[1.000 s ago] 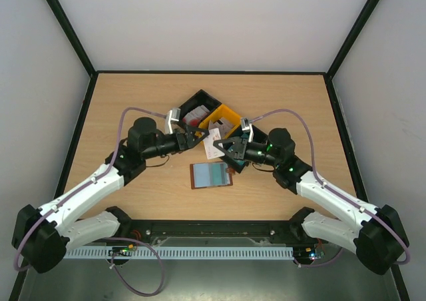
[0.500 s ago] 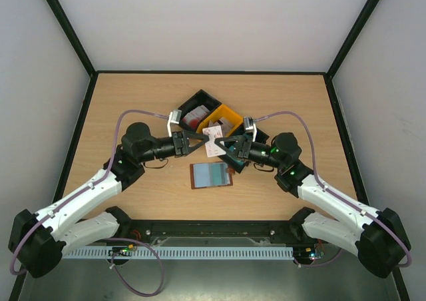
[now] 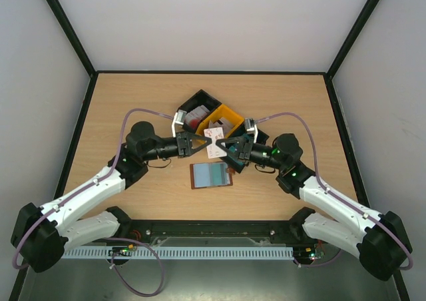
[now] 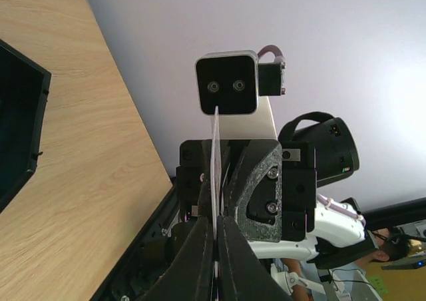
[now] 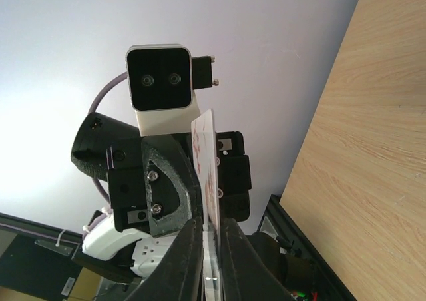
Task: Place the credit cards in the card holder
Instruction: Adjust the credit card.
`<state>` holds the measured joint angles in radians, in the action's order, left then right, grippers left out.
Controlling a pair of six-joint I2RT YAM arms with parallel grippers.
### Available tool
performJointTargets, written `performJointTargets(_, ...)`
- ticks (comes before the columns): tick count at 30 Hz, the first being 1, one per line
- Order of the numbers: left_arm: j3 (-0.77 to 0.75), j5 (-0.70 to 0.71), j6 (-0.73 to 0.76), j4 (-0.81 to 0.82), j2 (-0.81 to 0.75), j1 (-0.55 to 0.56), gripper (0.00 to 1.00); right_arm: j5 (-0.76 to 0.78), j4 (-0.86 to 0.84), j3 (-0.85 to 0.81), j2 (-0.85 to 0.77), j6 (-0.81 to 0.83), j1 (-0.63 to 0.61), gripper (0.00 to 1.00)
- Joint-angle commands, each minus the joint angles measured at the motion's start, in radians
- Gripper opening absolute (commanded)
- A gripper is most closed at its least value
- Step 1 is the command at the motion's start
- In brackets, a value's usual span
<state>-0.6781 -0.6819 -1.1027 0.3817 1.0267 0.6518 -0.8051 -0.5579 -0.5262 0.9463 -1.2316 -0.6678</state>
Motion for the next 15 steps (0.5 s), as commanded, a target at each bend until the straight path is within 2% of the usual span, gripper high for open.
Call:
performJointTargets(1,-0.005,-0.001,0.014,0.001,0.006,0.005,0.03,0.021,0.010,0.004,-0.042,0.031,-0.006,0.10)
performJointTargets(5,-0.008,0.009,0.024,-0.018,0.012,0.005,0.02,0.047,0.030,0.012,-0.045,0.038,-0.006,0.11)
performJointTargets(8,-0.007,0.021,0.042,-0.041,0.014,0.005,0.03,0.061,0.028,0.028,-0.051,0.039,-0.006,0.03)
performJointTargets(10,-0.006,0.032,0.061,-0.063,0.014,0.005,0.03,0.077,0.029,0.040,-0.057,0.053,-0.006,0.02)
performJointTargets(11,-0.006,0.042,0.077,-0.082,0.013,0.005,0.07,0.089,0.039,0.045,-0.061,0.062,-0.006,0.02)
performJointTargets(13,-0.015,0.094,0.123,-0.175,0.011,0.005,0.33,0.127,0.107,0.047,-0.069,0.104,-0.005,0.02)
performJointTargets(15,-0.015,0.162,0.174,-0.274,0.008,0.005,0.50,0.174,0.204,0.057,-0.074,0.153,-0.006,0.02)
